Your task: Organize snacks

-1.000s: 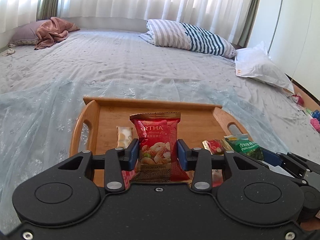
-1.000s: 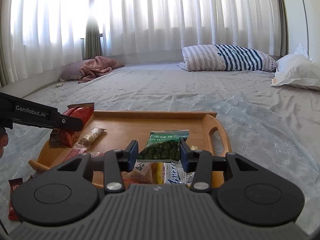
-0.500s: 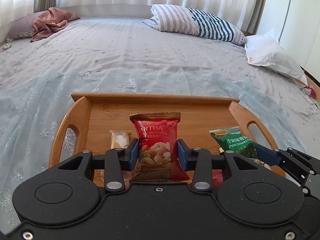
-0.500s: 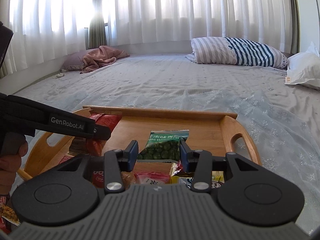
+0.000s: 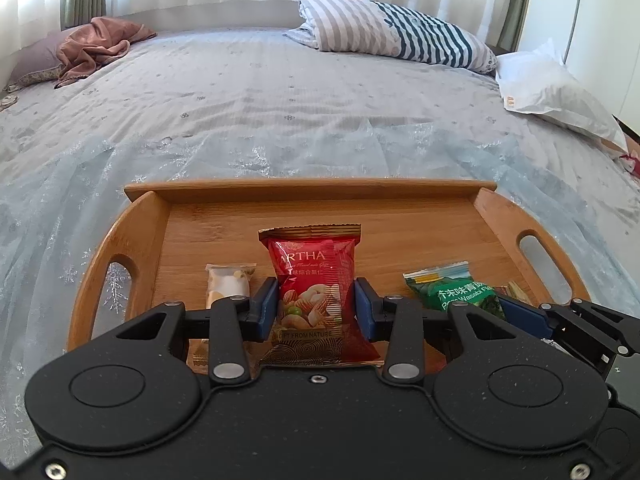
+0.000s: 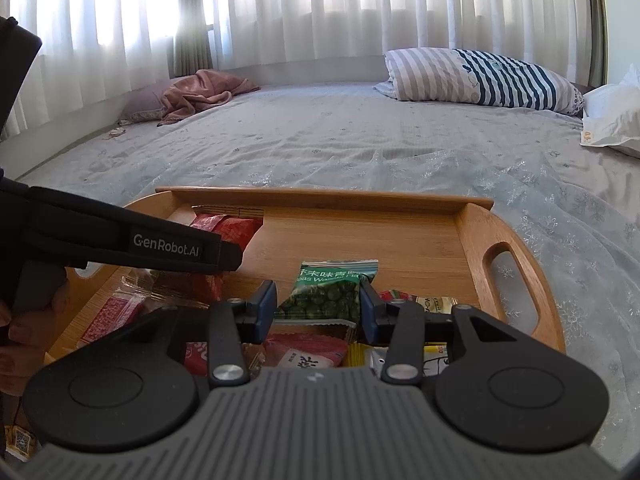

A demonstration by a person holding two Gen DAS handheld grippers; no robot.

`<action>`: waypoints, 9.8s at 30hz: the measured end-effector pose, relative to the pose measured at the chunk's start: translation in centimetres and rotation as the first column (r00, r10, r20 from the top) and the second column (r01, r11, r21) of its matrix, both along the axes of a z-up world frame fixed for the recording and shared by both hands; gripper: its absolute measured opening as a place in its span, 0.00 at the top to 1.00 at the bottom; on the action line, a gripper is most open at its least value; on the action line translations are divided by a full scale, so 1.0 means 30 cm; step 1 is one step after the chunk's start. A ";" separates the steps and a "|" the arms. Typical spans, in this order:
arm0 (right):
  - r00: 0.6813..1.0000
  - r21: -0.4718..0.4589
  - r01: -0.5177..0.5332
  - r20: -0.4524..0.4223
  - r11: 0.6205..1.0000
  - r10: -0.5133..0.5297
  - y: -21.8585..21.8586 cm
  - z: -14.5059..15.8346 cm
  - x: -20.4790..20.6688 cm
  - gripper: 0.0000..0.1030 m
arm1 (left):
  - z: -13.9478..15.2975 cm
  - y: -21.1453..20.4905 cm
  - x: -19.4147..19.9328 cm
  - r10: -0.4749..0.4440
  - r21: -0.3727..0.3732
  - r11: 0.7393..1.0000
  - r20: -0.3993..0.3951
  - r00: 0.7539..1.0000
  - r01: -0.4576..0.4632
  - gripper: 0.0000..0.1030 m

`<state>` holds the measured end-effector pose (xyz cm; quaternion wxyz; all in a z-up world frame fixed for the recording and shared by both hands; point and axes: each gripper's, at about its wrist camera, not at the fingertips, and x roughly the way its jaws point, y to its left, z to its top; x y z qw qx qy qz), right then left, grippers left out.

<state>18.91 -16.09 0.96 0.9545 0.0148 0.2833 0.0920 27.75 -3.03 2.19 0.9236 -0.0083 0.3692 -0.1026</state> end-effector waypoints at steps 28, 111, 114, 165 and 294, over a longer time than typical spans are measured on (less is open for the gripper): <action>1.000 0.021 -0.018 0.023 1.000 0.018 -0.020 0.042 -0.035 0.31 | 0.051 -0.004 -0.052 -0.002 0.007 1.000 0.038 0.999 0.002 0.41; 0.992 0.004 0.081 0.092 0.997 -0.081 0.050 -0.068 -0.633 0.67 | -0.040 0.244 -0.890 0.394 0.015 0.917 0.122 0.911 -0.399 0.78; 0.992 -0.001 0.082 0.097 0.997 -0.082 0.053 -0.063 -0.638 0.66 | -0.035 0.239 -0.905 0.385 0.034 0.919 0.135 0.913 -0.393 0.75; 0.987 -0.008 0.141 0.084 0.990 -0.140 0.033 -0.050 -0.600 0.71 | -0.061 0.295 -0.814 0.330 0.002 0.944 0.060 0.942 -0.330 0.71; 0.991 0.078 0.118 0.052 0.990 -0.123 -0.204 0.113 0.009 0.22 | 0.154 -0.080 -0.187 0.024 0.043 0.999 0.124 0.992 -0.030 0.16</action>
